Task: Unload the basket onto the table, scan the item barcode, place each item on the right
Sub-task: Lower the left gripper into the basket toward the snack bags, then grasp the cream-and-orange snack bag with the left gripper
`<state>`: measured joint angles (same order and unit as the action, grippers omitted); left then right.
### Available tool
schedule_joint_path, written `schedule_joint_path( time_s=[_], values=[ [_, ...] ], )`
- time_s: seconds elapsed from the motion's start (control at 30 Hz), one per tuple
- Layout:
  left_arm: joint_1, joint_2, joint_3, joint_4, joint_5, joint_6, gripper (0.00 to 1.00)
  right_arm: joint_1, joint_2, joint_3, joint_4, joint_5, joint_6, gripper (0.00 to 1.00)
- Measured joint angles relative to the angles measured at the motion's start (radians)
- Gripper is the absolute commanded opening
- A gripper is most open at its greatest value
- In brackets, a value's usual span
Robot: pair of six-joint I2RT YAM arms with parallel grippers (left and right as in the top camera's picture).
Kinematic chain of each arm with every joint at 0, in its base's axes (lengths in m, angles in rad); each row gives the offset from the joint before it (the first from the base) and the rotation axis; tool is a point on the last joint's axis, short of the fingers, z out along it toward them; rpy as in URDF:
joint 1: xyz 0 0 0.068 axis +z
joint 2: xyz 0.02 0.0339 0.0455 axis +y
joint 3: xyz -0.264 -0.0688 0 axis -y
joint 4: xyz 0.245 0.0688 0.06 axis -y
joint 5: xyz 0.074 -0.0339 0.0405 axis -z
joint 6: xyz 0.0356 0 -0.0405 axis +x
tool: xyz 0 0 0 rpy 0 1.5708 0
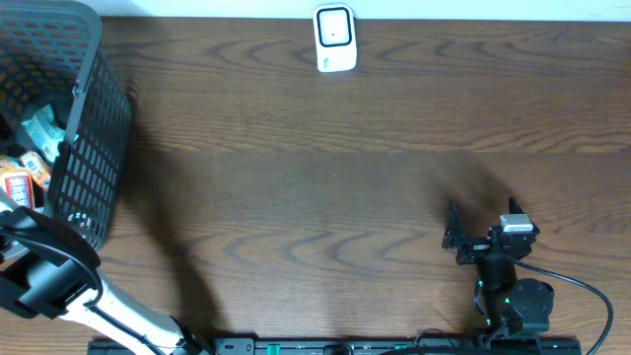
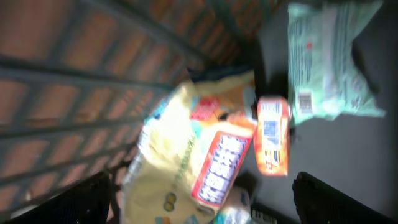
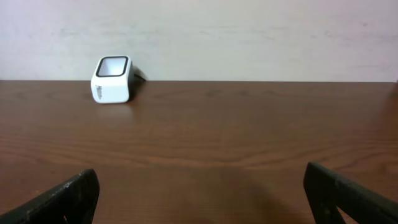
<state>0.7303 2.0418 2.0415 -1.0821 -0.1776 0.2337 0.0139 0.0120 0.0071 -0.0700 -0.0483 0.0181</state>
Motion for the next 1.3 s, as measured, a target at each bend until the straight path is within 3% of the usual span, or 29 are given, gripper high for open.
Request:
schedule_joint_path(
  time_s=[0.33,1.3],
  values=[
    [0.0,0.0,-0.187,0.04,-0.061,0.011,0.93,0.0,0.0,0.0,0.0,0.0,0.0,0.99],
    [0.035,0.034,-0.201,0.115,-0.186,0.003,0.93,0.0,0.0,0.0,0.0,0.0,0.0,0.99]
  ],
)
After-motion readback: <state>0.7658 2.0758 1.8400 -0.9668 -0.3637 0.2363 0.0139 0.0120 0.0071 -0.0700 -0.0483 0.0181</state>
